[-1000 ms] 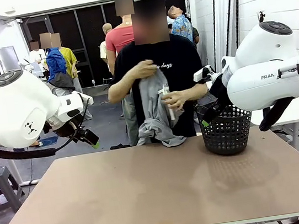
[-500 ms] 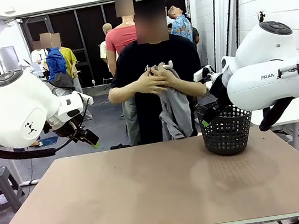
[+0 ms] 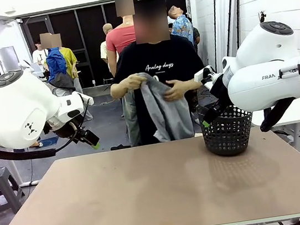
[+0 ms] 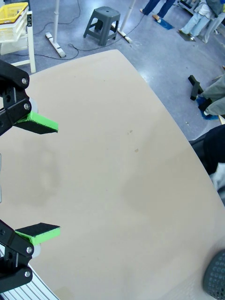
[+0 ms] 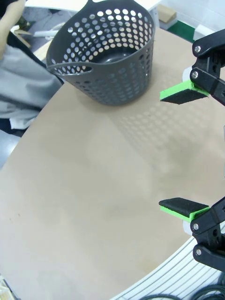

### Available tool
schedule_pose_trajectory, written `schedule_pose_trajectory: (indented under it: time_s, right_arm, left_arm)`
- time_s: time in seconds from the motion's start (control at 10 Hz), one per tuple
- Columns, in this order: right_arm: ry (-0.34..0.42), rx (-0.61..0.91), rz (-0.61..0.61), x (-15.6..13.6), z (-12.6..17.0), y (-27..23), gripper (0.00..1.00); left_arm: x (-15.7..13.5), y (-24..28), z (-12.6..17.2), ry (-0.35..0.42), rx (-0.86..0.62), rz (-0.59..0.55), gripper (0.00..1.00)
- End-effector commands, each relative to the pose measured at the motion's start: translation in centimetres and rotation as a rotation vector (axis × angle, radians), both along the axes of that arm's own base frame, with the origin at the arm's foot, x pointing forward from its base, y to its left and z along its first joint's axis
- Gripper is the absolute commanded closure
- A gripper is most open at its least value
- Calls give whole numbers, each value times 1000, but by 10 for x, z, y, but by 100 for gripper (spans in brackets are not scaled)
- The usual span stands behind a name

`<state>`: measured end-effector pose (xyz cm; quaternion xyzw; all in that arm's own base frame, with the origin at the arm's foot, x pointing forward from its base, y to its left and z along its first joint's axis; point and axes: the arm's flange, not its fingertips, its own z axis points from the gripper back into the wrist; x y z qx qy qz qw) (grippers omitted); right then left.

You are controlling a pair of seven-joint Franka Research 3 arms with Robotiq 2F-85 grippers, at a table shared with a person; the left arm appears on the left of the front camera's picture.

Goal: Fold the training pants.
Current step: Grab both ends of the Training pants handed by a person.

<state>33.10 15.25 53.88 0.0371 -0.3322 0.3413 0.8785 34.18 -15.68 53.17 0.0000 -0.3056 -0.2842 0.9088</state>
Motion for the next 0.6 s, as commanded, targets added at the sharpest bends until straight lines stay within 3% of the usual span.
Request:
schedule_pose_trajectory:
  time_s: [0.0,0.5]
  right_arm:
    - [2,1,-1,1,-1,-1,0]
    - [2,1,-1,1,-1,-1,0]
  left_arm:
    - [2,0,1,2,4,-10,0]
    - [2,0,1,2,4,-10,0]
